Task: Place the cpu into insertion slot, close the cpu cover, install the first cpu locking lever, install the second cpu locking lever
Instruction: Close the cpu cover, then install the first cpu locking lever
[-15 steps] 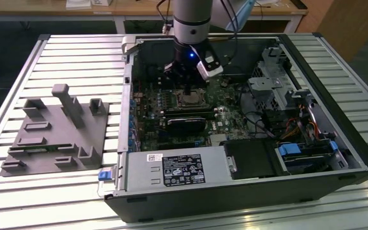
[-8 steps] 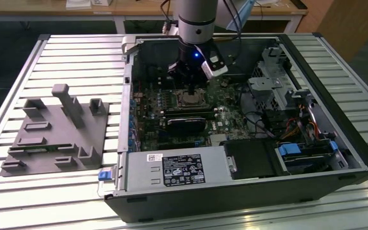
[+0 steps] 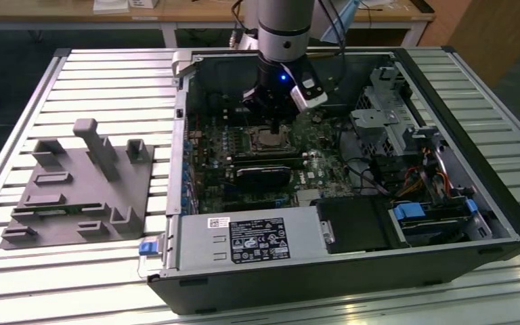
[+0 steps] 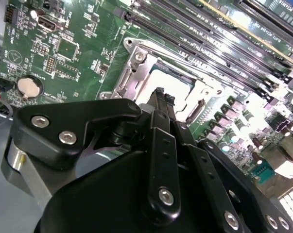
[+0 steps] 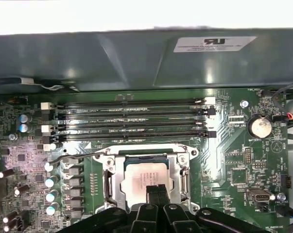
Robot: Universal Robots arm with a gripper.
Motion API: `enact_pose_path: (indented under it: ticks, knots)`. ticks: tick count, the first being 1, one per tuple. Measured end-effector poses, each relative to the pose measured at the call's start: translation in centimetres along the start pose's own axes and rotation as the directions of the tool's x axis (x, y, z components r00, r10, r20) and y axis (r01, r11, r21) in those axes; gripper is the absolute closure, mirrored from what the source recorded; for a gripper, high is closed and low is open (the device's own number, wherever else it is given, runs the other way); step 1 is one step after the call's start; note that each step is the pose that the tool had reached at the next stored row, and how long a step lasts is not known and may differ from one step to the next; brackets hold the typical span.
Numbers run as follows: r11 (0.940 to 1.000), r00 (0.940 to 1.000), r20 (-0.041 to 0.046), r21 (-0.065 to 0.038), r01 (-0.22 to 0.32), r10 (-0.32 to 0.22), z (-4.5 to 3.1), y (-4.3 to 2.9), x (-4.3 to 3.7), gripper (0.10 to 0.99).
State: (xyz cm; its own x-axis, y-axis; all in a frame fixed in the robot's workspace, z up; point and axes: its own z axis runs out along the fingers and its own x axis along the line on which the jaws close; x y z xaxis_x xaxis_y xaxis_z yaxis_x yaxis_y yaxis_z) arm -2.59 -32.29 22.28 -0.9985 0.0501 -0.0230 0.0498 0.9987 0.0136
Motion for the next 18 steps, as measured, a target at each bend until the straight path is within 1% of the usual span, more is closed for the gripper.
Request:
enact_pose_path:
  ticks: [5,14,18]
  knots:
    - [1.0000,1.0000,0.0000,0.000,0.000,0.000,-0.47,0.01,-0.01,0.980]
    - [1.0000,1.0000,0.0000,0.000,0.000,0.000,-2.03,0.03,-0.05,0.980]
    - [1.0000,1.0000,0.0000,0.000,0.000,0.000,-2.13,0.03,-0.05,0.980]
